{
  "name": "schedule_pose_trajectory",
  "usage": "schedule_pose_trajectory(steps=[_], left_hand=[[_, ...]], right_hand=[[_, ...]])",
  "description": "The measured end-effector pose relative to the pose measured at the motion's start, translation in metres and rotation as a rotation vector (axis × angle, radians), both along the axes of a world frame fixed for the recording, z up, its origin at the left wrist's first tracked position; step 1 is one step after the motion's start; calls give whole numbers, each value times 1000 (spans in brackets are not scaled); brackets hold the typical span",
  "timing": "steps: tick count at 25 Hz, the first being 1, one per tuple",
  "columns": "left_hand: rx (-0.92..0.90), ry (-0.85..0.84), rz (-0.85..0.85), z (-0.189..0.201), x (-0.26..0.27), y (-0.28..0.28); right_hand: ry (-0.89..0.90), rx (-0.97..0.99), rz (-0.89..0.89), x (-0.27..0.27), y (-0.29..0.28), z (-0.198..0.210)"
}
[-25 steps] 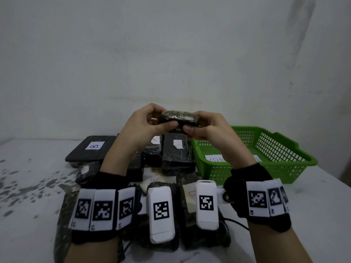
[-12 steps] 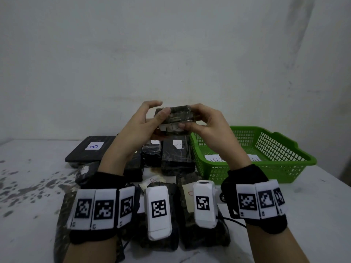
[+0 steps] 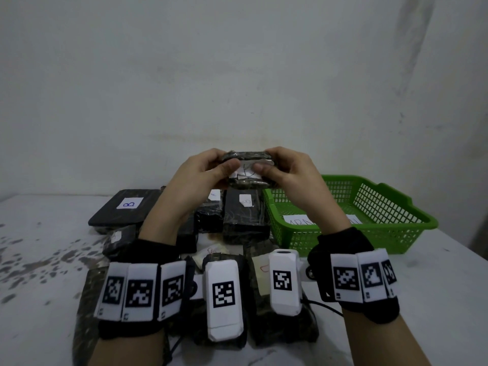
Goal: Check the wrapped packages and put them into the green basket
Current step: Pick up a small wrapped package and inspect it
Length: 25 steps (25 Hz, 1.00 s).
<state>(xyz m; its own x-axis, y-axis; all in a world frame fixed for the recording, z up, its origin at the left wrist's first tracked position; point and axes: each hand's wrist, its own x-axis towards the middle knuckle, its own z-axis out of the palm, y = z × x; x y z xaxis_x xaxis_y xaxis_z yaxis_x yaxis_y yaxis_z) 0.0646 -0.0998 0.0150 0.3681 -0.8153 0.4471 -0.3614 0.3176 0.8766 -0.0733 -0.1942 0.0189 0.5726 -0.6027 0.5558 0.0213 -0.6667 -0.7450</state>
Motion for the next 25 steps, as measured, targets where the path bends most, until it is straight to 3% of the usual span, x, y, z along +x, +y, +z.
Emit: schedule_pose_trajectory(steps=[4,14,20,25], left_hand=[[2,-37,33,-1,4,2],[-10,-211,93,3,0,8],[-42,-88,23,5,-7,8],[-87,-49,55,7,-3,10]], right_hand=[[63,21,39,1,4,0],[-74,120,-60,8,7,-2],[-123,178,-36,7,7,0],[16,191,169,-6,9,3]])
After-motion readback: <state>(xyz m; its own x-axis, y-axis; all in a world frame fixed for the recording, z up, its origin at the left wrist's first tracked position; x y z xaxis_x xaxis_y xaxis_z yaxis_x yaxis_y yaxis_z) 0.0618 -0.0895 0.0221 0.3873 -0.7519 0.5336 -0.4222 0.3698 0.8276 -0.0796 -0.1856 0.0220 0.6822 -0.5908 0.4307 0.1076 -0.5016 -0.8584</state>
